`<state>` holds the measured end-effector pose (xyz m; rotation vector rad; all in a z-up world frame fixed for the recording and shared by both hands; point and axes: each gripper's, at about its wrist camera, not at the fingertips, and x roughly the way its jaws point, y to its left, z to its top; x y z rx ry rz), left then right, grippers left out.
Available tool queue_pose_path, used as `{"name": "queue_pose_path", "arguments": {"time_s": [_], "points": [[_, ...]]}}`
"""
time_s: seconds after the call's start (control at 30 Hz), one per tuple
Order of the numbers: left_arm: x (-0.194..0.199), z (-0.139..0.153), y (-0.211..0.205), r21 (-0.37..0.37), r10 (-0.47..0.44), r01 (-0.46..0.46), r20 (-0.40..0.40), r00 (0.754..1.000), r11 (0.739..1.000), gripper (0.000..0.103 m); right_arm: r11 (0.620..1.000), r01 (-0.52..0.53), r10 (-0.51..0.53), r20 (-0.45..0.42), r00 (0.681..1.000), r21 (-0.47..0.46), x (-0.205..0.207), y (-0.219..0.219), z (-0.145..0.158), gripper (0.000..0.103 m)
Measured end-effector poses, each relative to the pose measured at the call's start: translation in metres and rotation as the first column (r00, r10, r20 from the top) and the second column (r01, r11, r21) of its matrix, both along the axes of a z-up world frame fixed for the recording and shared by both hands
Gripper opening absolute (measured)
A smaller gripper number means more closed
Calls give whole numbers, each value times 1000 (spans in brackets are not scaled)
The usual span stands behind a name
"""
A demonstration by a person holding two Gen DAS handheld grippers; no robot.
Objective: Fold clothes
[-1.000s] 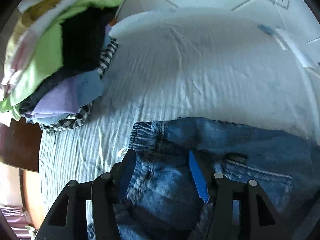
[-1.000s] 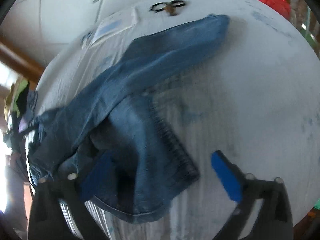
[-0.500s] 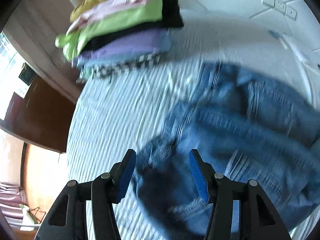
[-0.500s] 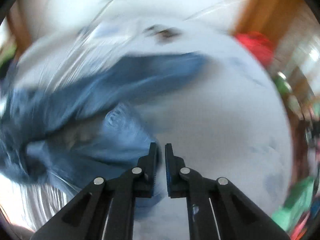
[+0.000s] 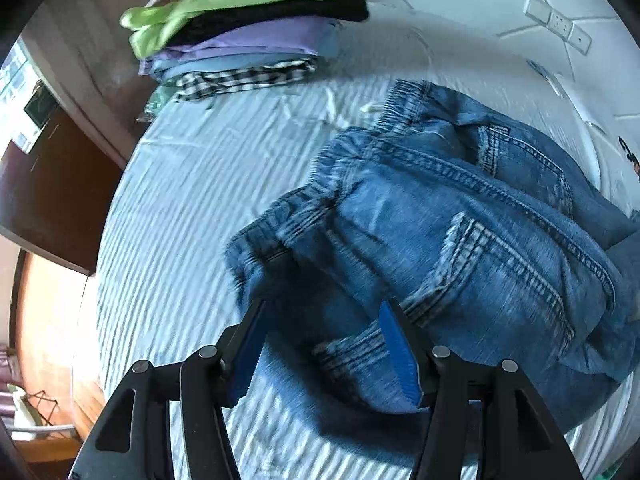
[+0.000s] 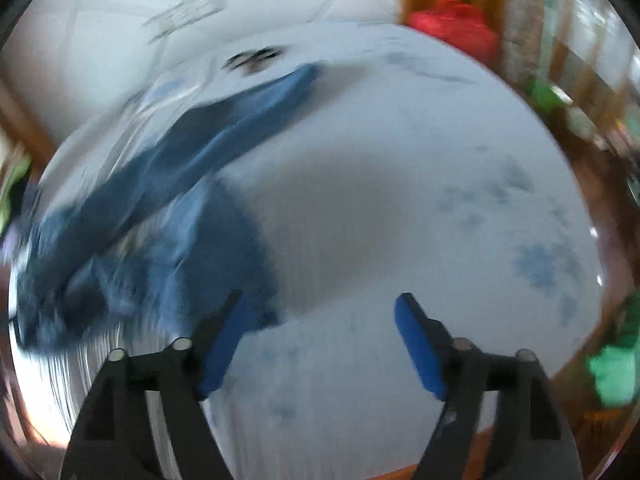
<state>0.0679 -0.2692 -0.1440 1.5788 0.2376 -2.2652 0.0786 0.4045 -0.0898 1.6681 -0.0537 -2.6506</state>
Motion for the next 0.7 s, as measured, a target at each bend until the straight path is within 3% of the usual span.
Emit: {"name": "queue_pose_path", "arguments": {"time_s": [0.13, 0.33, 0.43, 0.47, 0.53, 0.57, 0.6, 0.7], "points": [[18, -2, -9, 12, 25, -25, -23, 999, 1000, 65, 992, -104, 102, 39, 994, 72, 6, -35, -25, 78], [13, -30, -11, 21, 30, -30, 23, 999, 999, 66, 972, -170, 165, 42, 985, 161, -6, -62, -50, 78], [9, -40, -13, 28, 63, -64, 34, 997, 998, 79, 985, -133, 135, -15, 991, 106, -24, -57, -52, 75], [10, -41, -19, 58, 83, -86, 37, 996, 995, 86, 994, -101, 103, -25, 994, 48, -30, -53, -51, 49], [11, -42, -31, 117, 117, -121, 42, 992, 986, 84, 998, -35, 33, -33, 999, -60, -43, -43, -50, 10], [11, -37, -32, 120, 115, -118, 35, 993, 986, 62, 995, -10, 5, -52, 999, -103, -45, -37, -44, 9], [9, -29, -28, 100, 105, -107, 24, 994, 989, 14, 989, 12, -23, -72, 997, -147, -47, -31, -38, 9], [4, -4, -18, 39, 74, -73, -9, 997, 997, 10, 977, 35, -72, -171, 983, -209, -43, -16, 4, 8]]}}
